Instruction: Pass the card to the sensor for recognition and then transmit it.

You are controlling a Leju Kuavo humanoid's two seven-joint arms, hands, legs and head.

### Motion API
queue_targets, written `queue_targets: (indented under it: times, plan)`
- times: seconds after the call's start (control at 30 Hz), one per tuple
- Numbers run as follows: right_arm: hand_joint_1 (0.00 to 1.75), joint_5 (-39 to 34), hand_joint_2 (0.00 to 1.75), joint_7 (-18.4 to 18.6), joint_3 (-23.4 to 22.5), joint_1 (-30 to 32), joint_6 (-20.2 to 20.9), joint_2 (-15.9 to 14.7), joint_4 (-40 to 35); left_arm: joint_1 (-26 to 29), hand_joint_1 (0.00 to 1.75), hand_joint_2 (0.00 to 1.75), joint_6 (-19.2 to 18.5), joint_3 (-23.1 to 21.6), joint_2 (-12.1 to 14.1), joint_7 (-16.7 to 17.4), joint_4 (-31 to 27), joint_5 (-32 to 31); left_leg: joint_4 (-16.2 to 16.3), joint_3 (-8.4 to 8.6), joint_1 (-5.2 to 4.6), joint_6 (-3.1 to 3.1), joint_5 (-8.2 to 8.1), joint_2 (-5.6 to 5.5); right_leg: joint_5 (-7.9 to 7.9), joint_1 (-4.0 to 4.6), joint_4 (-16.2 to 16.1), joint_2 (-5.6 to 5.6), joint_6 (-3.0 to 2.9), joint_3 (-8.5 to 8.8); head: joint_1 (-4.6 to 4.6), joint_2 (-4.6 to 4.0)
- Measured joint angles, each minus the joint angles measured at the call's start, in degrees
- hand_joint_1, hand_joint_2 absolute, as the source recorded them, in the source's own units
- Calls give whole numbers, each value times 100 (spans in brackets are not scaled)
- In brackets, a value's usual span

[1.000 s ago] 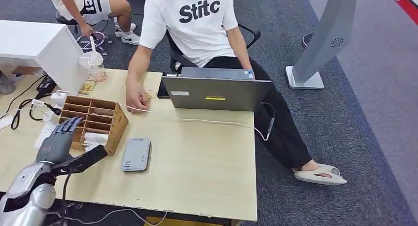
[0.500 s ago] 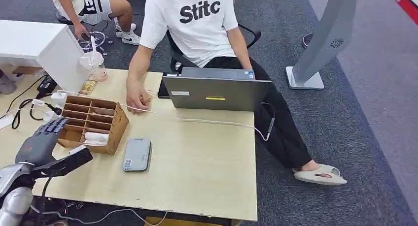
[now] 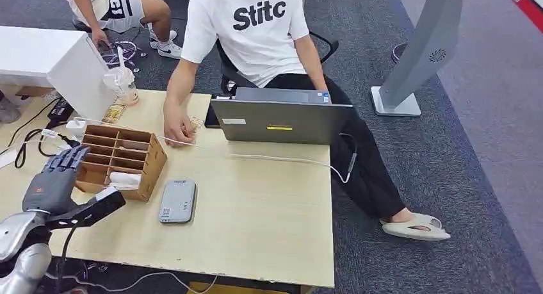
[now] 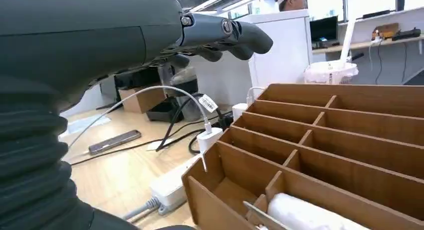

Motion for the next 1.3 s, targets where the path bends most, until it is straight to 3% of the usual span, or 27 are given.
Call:
queue_targets:
  times: [0.37,1.3]
  plan:
    - [0,79,175,2,-4,-20,20,0,0,-64,0,175,55,-70,-289,-2,280,-144,0,0,0,0,0,1,0,0,0,1,0,-1,0,0]
    - [0,273,175,0,-9,-24,28,0,0,-229,0,175,267,-87,-527,9,1040,-513,0,0,0,0,0,-1,0,0,0,0,0,0,-2,0]
